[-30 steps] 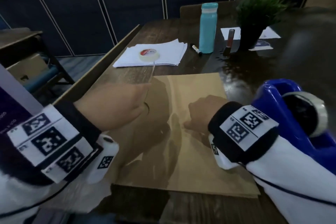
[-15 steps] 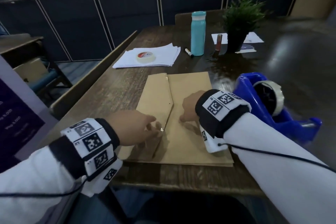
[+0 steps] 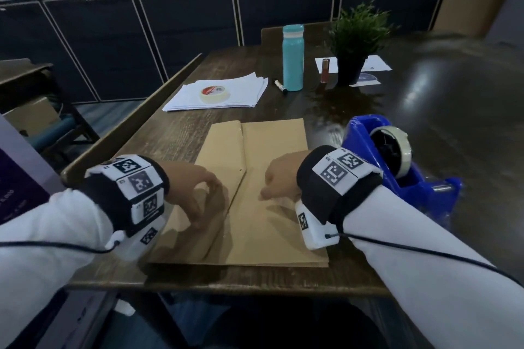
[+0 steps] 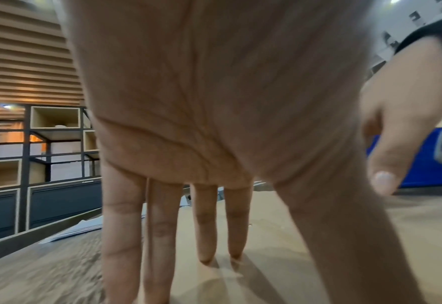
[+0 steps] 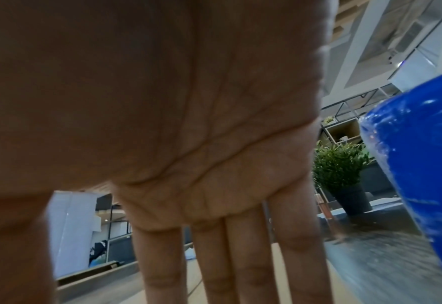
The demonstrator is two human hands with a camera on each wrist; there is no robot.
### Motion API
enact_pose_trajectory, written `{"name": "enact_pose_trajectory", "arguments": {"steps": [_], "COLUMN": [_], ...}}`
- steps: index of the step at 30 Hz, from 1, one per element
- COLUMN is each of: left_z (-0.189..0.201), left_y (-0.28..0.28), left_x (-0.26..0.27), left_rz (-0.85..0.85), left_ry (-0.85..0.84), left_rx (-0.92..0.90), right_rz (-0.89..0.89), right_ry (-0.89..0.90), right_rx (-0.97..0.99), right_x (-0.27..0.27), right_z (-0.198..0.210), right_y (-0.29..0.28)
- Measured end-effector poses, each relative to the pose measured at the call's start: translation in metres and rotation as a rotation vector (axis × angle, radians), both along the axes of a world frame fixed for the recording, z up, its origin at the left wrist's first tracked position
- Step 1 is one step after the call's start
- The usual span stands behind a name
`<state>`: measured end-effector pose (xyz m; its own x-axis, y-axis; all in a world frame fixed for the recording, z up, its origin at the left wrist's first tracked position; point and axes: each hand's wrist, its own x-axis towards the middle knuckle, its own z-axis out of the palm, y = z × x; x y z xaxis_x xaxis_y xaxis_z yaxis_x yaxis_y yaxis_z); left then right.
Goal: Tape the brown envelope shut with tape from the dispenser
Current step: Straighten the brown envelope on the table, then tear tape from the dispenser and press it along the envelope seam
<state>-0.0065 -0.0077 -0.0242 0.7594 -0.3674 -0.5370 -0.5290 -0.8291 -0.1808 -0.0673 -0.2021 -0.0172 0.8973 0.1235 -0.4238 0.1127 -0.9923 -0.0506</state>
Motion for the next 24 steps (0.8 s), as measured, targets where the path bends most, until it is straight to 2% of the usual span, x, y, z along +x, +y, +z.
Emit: {"name": "enact_pose_trajectory", "arguments": {"steps": [4,7,9,13,16,19,21,24], "left_z": [0.006,0.02,0.033,0.063,0.07,0.067,0.065,0.059], "left_y": [-0.004,-0.025,-0.048,-0.111,-0.162,-0.197,-0.212,-0.22], "left_x": [0.0,-0.001,0.002,-0.001,-0.01,-0.023,-0.032,-0.035], "left_rz": [0.017,-0.018,-0.072,-0.213,-0.338,-0.361,-0.408,-0.494], "left_ry": [0.009,-0.056,-0.163,-0.335,-0.359,-0.216,-0.147,-0.169], "left_rx": [0.029,0.07,-0.029,-0.403,-0.524,-0.545,-0.516,-0.387], "right_rz": [0.029,-0.018,-0.034,-0.148,-0.316,-0.44,-0.527,-0.62], "right_ry": [-0.073,-0.234,-0.393,-0.638,-0.6,-0.533,-0.474,-0.385], "right_rx": [0.046,0.117,0.129,0.002,-0.034,0.067,0.121,0.157], "right_x": [-0.024,-0.045,-0.06,-0.087,-0.096,-0.101,-0.105,-0.11], "right_z": [0.007,0.02,0.03,0.041,0.038,0.037,0.033,0.026], "right_y": [-0.008,-0.021,-0.033,-0.063,-0.085,-0.099,-0.107,-0.116]}}
